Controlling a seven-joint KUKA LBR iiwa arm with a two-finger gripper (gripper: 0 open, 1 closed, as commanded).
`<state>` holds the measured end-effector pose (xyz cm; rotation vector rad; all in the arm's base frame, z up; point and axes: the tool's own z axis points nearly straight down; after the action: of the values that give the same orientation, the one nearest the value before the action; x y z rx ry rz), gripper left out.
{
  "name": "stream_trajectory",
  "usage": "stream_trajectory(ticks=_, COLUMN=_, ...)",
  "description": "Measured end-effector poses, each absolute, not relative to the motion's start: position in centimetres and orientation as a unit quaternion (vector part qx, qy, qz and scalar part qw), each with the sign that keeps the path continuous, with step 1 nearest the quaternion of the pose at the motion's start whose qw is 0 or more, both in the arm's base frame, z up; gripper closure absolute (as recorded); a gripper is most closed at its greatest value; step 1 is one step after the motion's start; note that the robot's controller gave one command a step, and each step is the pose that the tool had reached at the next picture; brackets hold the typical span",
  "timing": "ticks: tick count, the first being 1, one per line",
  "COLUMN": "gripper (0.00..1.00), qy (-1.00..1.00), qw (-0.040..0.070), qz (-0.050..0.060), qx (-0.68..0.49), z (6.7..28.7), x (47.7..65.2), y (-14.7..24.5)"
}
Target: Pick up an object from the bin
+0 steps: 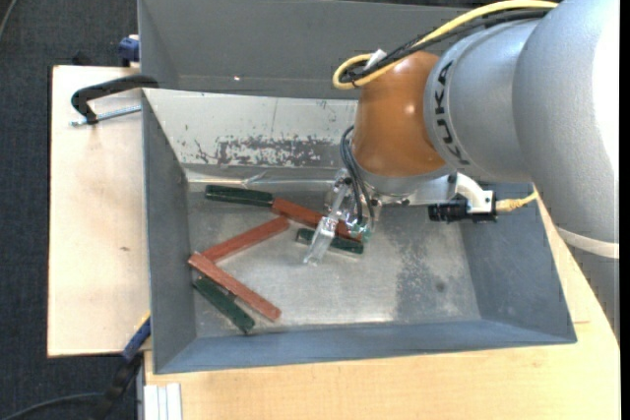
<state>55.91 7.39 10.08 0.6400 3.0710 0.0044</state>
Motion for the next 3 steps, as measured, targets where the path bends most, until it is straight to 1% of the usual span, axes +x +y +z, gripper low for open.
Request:
stream_trajectory(ticks=1, gripper=0.00, qy=0.955, qw=-0.001, qz=0.001, qx=0.297, z=7.0, x=56.1, y=10.4)
stream_trajectory(ticks=2, gripper=0.00, qy=0.953, qw=0.003, qz=0.001, qx=0.303, z=7.1, x=57.9, y=7.2)
stream_trajectory(ticks=3, gripper=1.00, qy=0.953, qw=0.002, qz=0.001, qx=0.302, z=7.1, x=57.8, y=7.4)
